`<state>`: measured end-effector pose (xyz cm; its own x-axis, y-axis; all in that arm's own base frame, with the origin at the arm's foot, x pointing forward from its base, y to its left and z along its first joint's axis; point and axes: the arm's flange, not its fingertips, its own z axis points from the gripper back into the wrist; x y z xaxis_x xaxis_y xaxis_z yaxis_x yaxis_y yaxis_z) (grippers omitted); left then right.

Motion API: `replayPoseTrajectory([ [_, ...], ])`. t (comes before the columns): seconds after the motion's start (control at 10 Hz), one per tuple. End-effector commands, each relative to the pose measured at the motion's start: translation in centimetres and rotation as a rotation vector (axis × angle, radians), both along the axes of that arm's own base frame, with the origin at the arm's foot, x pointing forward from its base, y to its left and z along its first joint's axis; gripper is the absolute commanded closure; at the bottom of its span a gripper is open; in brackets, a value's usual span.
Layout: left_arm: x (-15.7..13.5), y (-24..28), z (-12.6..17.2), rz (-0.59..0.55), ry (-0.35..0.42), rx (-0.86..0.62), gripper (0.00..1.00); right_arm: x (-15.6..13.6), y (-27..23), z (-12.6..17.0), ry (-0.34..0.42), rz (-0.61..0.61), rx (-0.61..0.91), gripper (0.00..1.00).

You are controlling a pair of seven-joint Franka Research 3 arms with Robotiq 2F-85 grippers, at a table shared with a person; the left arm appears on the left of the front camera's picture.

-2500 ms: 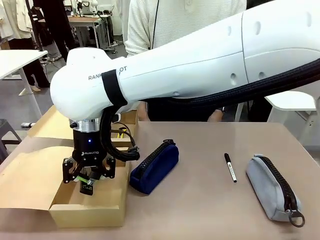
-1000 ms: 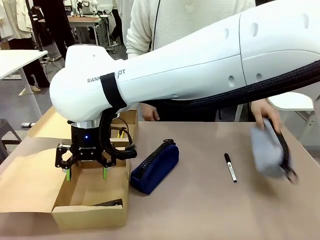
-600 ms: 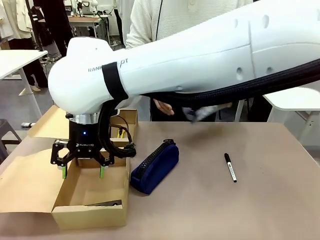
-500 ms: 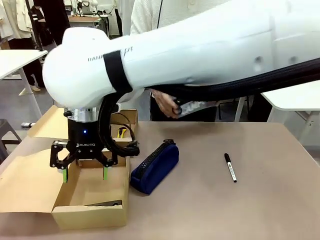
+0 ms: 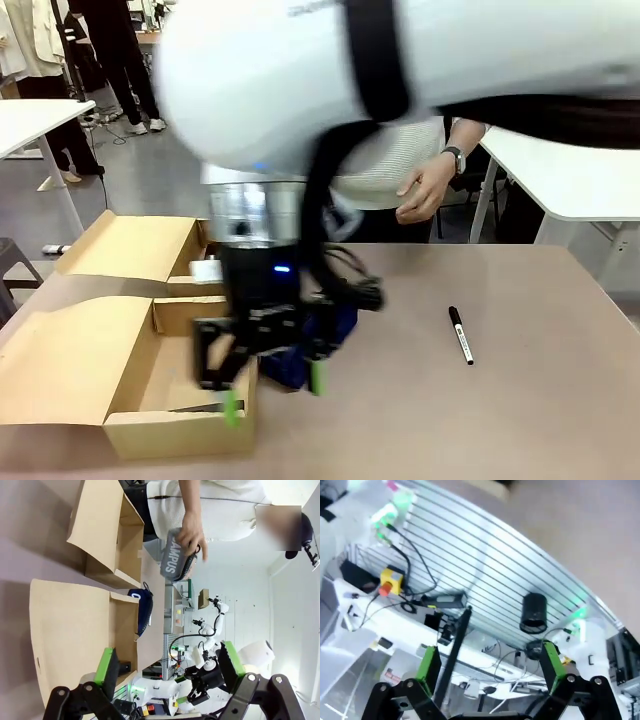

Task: Place items inside the box.
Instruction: Pick up a Pencil pouch or Stapler and place it inside the Mailer Box closest to the robot.

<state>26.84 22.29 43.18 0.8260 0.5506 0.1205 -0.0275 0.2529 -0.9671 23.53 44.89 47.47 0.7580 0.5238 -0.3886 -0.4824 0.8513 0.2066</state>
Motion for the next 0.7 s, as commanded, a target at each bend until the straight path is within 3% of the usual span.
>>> replayPoseTrajectory([
  [0.0,-0.1,0.0,0.0,-0.006,-0.021,-0.002,0.0,-2.9,-8.3,-0.8,-0.084,-0.164,0.115,0.0],
  [0.1,-0.1,0.0,0.0,-0.006,-0.021,-0.002,0.0,-3.1,-8.1,-1.2,-0.033,-0.476,-0.02,0.0],
  [0.2,-0.1,0.0,0.0,-0.006,-0.021,-0.002,0.0,-0.5,-4.0,-0.2,-0.024,-0.07,0.026,0.0],
  [0.3,-0.1,0.0,0.0,-0.006,-0.021,-0.002,0.0,-0.5,-4.0,-0.2,-0.024,-0.07,0.026,0.0],
  [0.4,-0.1,0.0,0.0,-0.006,-0.021,-0.002,0.0,-1.6,-8.1,-0.8,-0.048,-0.232,0.013,0.0],
  [0.5,-0.1,0.0,0.0,-0.006,-0.021,-0.002,0.0,-0.5,-7.1,-0.5,-0.015,-0.173,0.126,0.0],
  [0.6,-0.1,0.0,0.0,-0.006,-0.021,-0.002,0.0,0.2,-12.1,1.5,-0.084,-0.249,0.272,0.0],
])
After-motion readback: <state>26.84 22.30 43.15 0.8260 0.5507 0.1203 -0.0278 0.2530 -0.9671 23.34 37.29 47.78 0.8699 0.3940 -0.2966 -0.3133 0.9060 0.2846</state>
